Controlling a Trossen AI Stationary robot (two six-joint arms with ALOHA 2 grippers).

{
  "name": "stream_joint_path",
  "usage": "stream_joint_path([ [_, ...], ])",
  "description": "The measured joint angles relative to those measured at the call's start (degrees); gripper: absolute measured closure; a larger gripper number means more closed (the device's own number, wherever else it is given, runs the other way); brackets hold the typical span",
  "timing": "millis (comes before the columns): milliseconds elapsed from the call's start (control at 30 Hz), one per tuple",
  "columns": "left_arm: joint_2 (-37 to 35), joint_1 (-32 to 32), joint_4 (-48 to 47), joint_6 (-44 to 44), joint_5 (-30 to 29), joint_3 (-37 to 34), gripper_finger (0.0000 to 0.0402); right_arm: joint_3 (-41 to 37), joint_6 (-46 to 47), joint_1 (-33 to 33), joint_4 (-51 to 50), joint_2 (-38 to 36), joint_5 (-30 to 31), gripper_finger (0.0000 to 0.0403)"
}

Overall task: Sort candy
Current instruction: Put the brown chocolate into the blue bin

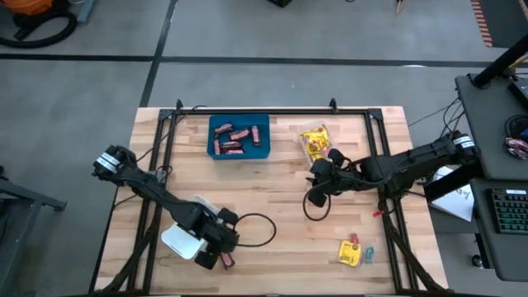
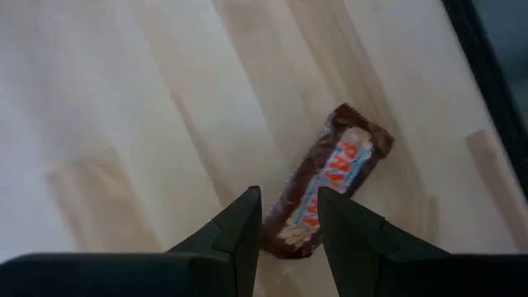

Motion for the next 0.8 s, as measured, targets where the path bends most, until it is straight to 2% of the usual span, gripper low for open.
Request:
stream_joint_path([
  [533, 1.29, -1.91, 5.03, -3.49, 0.43, 0.04, 0.0297, -0.07, 0.70, 1.70, -0.02, 0.00, -0.02, 0.0275],
  [800, 1.29, -2.52, 8.52, -4.55, -1.95, 0.05, 0.0297, -0.07, 0.70, 1.81, -0.09, 0.00, -0.02, 0.0275],
])
